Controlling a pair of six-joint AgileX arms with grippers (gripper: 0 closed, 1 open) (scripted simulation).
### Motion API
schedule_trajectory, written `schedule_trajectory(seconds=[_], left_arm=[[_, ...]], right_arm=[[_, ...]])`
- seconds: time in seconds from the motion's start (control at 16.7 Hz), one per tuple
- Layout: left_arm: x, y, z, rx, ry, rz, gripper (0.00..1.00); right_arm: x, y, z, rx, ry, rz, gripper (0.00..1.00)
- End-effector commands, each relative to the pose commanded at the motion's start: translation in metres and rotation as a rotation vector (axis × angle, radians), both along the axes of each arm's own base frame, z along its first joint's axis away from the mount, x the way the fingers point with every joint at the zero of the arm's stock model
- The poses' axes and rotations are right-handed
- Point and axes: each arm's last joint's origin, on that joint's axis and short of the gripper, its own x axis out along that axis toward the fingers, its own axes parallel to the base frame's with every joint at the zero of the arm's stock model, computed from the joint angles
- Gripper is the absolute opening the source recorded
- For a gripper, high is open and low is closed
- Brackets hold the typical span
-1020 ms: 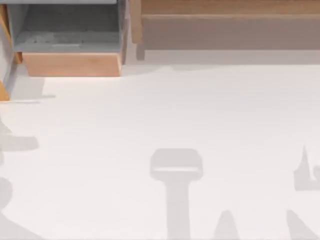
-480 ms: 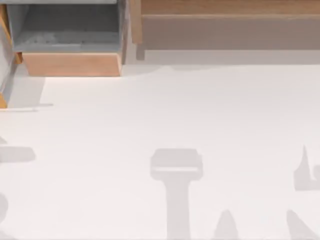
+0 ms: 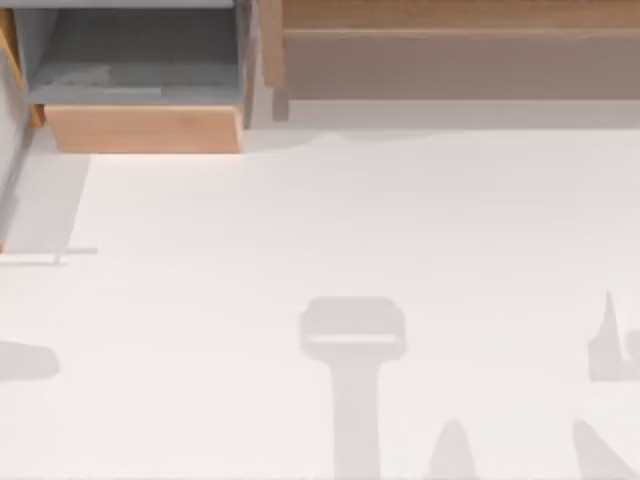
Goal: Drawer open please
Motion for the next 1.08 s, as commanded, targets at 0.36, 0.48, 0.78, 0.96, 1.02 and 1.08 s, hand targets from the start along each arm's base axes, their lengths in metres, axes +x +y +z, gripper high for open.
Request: schedule_trajectory(seconds=[0.36, 0.48, 0.78, 0.96, 1.02, 1.08], left_arm=[[0.0, 0.0, 0.0, 0.0, 0.0, 0.0, 0.3], [0.0, 0.0, 0.0, 0.0, 0.0, 0.0, 0.45], [0.0, 0.0, 0.0, 0.0, 0.0, 0.0, 0.83], [0.0, 0.0, 0.0, 0.0, 0.0, 0.0, 1.0], [0.0, 0.0, 0.0, 0.0, 0.0, 0.0, 1.0], [0.0, 0.0, 0.0, 0.0, 0.0, 0.0, 1.0]], right_arm=[[0.0, 0.0, 0.0, 0.0, 0.0, 0.0, 1.0], [0.0, 0.0, 0.0, 0.0, 0.0, 0.0, 1.0], [0.0, 0.0, 0.0, 0.0, 0.0, 0.0, 1.0], [0.0, 0.0, 0.0, 0.0, 0.0, 0.0, 1.0], [0.0, 0.0, 0.0, 0.0, 0.0, 0.0, 1.0], [0.0, 0.0, 0.0, 0.0, 0.0, 0.0, 1.0]])
